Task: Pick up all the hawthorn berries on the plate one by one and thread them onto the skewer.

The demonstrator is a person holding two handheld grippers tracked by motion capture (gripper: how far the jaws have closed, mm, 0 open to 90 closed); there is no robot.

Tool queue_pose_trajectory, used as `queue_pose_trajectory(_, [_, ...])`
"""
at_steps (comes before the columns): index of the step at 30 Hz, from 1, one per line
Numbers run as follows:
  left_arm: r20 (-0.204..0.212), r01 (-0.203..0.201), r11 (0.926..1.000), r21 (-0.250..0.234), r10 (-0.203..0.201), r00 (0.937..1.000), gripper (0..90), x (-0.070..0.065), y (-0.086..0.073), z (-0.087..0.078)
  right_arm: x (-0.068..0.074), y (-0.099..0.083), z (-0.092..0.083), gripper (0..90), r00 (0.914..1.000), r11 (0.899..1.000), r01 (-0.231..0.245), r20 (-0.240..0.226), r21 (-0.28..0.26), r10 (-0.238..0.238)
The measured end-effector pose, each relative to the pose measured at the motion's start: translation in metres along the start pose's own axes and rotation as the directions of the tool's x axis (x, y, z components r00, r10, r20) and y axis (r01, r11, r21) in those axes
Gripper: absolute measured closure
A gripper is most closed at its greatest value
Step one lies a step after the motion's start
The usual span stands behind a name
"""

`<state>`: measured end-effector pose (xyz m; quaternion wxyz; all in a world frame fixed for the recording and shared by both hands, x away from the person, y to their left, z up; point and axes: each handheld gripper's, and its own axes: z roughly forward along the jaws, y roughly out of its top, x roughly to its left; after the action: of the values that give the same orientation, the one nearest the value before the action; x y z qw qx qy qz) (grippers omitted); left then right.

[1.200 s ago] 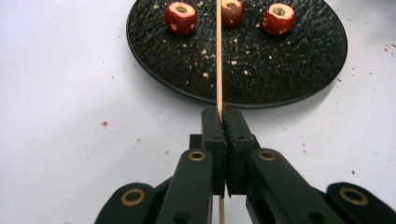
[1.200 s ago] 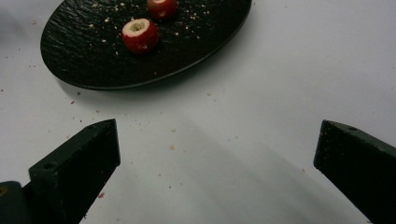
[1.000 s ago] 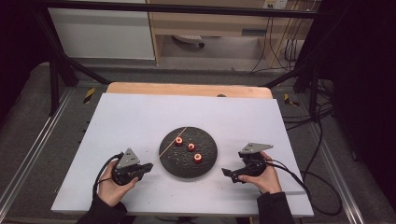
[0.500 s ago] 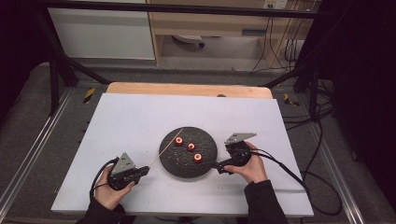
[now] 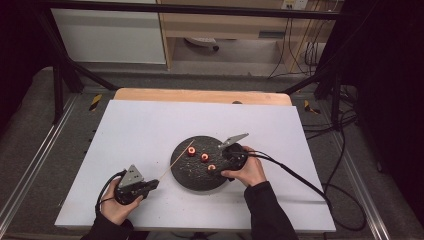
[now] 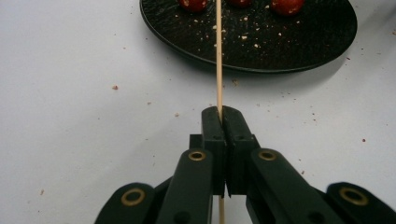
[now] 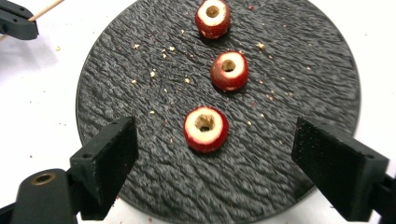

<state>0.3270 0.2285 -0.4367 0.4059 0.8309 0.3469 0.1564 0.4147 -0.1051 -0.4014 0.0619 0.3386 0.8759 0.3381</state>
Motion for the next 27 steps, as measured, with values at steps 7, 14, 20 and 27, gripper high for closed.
queue_pose_trajectory(7, [0.005, -0.004, 1.0000, 0.000, 0.004, 1.0000, 88.4, 0.000, 0.000, 0.000, 0.000, 0.012, 0.015, 20.6, 0.9999, 0.998, 0.010, -0.003, 0.066, -0.010])
queue_pose_trajectory(14, [0.008, -0.005, 1.0000, 0.001, 0.005, 1.0000, 88.4, 0.000, 0.000, 0.000, -0.001, 0.017, 0.025, 27.0, 0.9987, 0.994, 0.051, -0.012, 0.101, -0.050])
queue_pose_trajectory(20, [0.008, 0.001, 1.0000, -0.004, -0.001, 1.0000, 88.4, 0.001, 0.000, 0.000, -0.001, 0.016, 0.027, 34.9, 0.9975, 0.990, 0.071, -0.013, 0.120, -0.070])
queue_pose_trajectory(27, [0.011, -0.002, 1.0000, -0.001, 0.002, 0.9999, 88.4, 0.000, 0.000, 0.000, -0.001, 0.015, 0.031, 45.4, 0.9970, 0.988, 0.072, -0.039, 0.139, -0.067])
